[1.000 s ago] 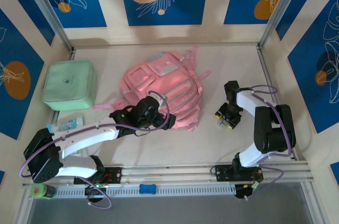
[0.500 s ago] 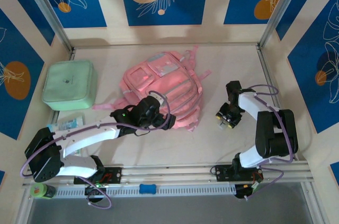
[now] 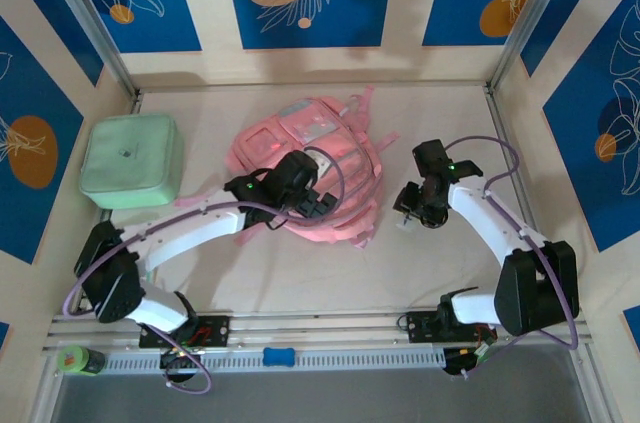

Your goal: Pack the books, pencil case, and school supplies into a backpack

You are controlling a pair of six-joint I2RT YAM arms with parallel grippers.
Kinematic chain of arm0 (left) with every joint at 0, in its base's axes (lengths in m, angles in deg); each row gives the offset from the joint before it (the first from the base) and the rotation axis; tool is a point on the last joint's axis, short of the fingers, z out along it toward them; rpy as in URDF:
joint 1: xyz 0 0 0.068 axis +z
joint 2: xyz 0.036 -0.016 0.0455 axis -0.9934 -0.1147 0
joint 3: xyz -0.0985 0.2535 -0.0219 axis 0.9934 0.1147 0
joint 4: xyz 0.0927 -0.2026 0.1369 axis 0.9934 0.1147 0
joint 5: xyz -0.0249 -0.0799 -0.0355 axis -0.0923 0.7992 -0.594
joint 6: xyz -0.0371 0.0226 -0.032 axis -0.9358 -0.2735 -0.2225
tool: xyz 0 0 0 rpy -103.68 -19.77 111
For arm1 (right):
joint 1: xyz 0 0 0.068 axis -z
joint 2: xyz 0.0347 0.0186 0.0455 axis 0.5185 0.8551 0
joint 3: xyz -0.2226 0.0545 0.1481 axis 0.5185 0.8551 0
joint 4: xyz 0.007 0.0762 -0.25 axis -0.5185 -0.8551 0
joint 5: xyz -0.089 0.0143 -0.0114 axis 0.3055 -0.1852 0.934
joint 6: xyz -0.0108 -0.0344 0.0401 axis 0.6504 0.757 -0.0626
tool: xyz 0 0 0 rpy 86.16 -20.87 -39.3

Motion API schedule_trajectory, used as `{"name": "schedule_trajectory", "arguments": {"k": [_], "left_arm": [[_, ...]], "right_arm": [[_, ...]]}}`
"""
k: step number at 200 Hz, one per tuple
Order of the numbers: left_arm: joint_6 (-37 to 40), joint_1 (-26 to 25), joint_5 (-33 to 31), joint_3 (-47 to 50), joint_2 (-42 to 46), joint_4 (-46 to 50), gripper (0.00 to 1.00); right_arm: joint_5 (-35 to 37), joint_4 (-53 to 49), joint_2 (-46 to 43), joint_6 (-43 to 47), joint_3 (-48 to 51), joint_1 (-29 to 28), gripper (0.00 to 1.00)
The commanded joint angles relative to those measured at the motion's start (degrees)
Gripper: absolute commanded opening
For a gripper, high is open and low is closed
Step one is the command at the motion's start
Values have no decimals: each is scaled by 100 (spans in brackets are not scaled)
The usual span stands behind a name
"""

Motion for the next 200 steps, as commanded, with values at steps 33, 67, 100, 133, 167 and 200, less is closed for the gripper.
{"name": "schedule_trajectory", "arguments": {"k": [33,67,100,133,167,200], "left_arm": [[1124,123,32,-820,-964,331,99],[1145,250,-423,-1142,-1486,299,100],[1208,451,-467,-1247,-1542,312,83],[1252,586,-608,-1293,-1396,307,60],[1145,665,-605,-1381,-1365,247,32],[956,662,-412,-1598,-1397,226,21]], "right_arm": [[-310,-408,234,390,-466,-569,51],[-475,-241,280,500,-482,-651,51],[-469,-234,335,738,-572,-774,50],[-564,-266,453,896,-735,-919,49],[-768,-138,670,962,-1098,-1242,48],[-1072,-127,1089,953,-1591,-1333,46]]}}
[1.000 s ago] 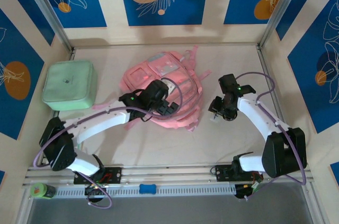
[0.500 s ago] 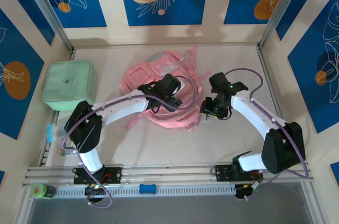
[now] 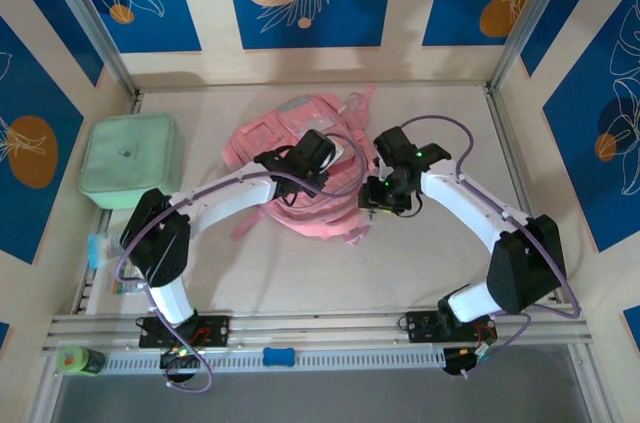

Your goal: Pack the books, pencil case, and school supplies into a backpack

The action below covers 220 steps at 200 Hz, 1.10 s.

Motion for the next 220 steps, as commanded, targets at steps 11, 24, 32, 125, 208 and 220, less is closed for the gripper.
{"name": "schedule_trajectory", "arguments": {"k": [11,24,32,125,208,220], "left_arm": [[-201,151,-49,-354,113,-83,15],[-329,173,-112,-482,47,-49,1],[-413,178,-164,-582,-8,-19,0],[-3001,135,886,-524,529,-467,0],[-3180,146,638,-342,640,-373,0],[-3191,144,695,-316,672,-401,0]], "right_arm": [[-353,37,263,106,-404,-81,46],[-459,112,323,56,-480,-63,46],[-607,179,390,20,-565,-49,46],[-1308,760,1744,-860,-1843,430,49],[-2321,2113,1333,-1212,-1131,551,70],[-2381,2163,1242,-1279,-907,558,62]]}}
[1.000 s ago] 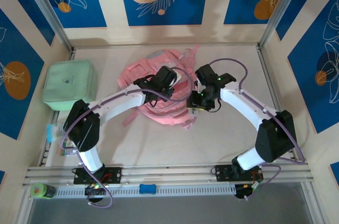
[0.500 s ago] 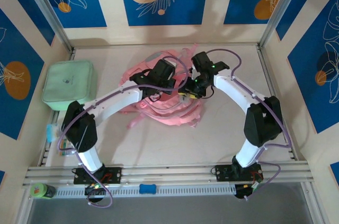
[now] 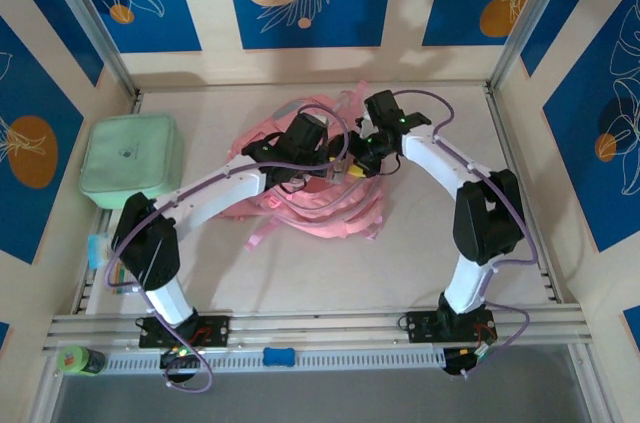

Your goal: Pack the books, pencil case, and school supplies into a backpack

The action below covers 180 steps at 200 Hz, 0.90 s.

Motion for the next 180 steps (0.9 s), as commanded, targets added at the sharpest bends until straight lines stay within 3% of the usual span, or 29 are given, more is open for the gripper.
{"name": "schedule_trajectory", "arguments": {"k": [1,53,68,95,111,152,165,180], "left_arm": [[-206,19,63,8,389,-331,0],[-368,19,429,33,381,-501,0],[-418,15,458,39,393,-504,0],[-408,12,345,135,502,-459,0],[-391,17,329,189,535,-446,0],[-547,19,982,292,426,-578,0],[-616,49,1106,414,547,-620,21],[-732,86,1338,712,887,-801,29]], "right_arm": [[-593,574,-437,-269,487,53,61],[-854,1478,1,-778,698,-213,19],[-814,1491,218,-724,397,-342,13],[-838,1550,142,-597,439,-337,11],[-771,1451,-146,-524,688,-219,15],[-204,840,-1185,-116,1402,165,24],[9,693,-1526,4,1686,323,28],[250,558,-1914,282,1937,407,32]]}}
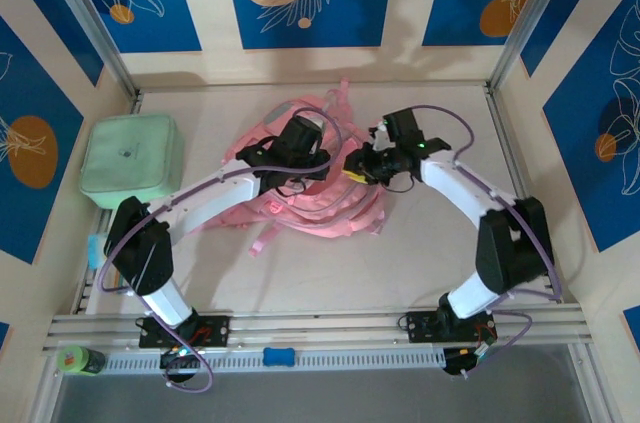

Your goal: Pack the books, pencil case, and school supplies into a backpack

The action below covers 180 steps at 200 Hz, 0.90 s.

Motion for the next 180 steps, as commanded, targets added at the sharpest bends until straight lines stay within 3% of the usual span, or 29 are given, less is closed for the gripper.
{"name": "schedule_trajectory", "arguments": {"k": [1,22,46,77,97,121,152,180], "left_arm": [[-250,42,622,299,649,-474,30],[-305,110,984,910,1273,-915,44],[-290,563,843,1393,1657,-624,49],[-336,1477,1197,1876,1596,-579,49],[-218,1726,1350,2070,1438,-788,48],[-567,2073,1477,2388,1375,-1044,42],[-918,2319,1605,3069,1423,-2001,43],[-1351,2524,1723,3262,1195,-2235,35]], "right_arm": [[463,-503,-603,522,362,155,32],[1388,-848,-1075,1045,476,-266,42],[2106,-1137,-1249,1033,476,-825,52],[2770,-1311,-900,471,180,-1842,63],[3403,-1567,-339,-143,-303,-2523,65],[3539,-1242,292,-573,-759,-3117,64],[4205,-1442,1081,-1667,-1508,-3498,65],[4456,-1091,1634,-2097,-1823,-3585,66]]}}
